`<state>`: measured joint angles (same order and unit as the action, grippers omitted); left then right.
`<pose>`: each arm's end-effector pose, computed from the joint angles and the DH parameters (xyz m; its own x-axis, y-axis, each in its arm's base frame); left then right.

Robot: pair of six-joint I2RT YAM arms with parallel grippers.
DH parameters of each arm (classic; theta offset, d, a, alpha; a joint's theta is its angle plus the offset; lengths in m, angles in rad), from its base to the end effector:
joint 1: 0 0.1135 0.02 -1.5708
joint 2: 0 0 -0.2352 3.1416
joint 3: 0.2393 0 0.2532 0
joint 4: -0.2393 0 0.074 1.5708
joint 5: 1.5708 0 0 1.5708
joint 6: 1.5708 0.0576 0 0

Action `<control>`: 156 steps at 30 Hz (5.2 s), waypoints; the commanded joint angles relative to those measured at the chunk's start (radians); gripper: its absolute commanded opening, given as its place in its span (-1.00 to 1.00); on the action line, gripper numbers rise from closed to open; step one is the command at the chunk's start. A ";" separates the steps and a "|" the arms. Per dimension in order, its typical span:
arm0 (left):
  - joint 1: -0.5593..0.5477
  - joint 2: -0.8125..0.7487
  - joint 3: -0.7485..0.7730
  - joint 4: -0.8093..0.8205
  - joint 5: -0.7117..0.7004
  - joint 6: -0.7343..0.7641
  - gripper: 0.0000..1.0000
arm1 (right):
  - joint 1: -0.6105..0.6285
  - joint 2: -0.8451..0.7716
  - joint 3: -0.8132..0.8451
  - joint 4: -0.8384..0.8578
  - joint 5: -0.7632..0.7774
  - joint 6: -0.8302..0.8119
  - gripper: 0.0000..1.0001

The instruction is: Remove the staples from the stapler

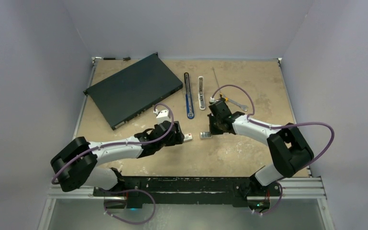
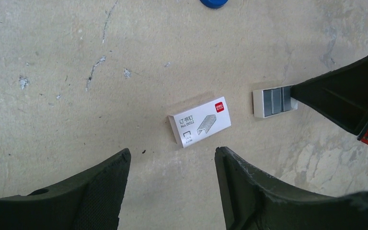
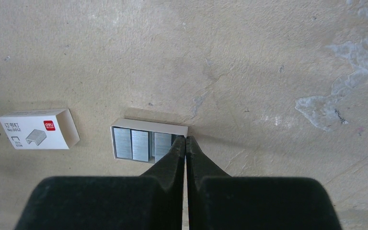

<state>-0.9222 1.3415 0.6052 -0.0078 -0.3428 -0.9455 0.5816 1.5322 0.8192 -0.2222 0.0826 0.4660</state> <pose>0.1867 -0.2142 0.1350 -0.7269 -0.3051 -0.6152 0.0202 0.8860 -0.4632 0.2652 0.1687 0.1273 -0.8283 -0.0087 -0.5602 -0.1504 0.9666 0.2074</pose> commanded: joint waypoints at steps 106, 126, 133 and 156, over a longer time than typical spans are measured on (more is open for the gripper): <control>0.001 0.215 -0.008 0.238 0.081 0.048 -0.33 | 0.176 0.105 0.197 -0.075 0.080 0.068 -1.00; -0.001 0.222 -0.008 0.243 0.088 0.037 -0.34 | 0.211 0.095 0.159 -0.030 0.065 0.162 -1.00; -0.005 0.229 -0.011 0.249 0.088 0.025 -0.35 | 0.235 0.093 0.149 -0.026 0.069 0.199 -1.00; -0.011 0.219 -0.023 0.247 0.080 0.018 -0.35 | 0.242 0.038 0.096 -0.063 0.140 0.298 -1.00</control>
<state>-0.9234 1.5455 0.5907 0.2314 -0.2699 -0.9173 0.8104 1.6146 0.9195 -0.2871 0.2035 0.7227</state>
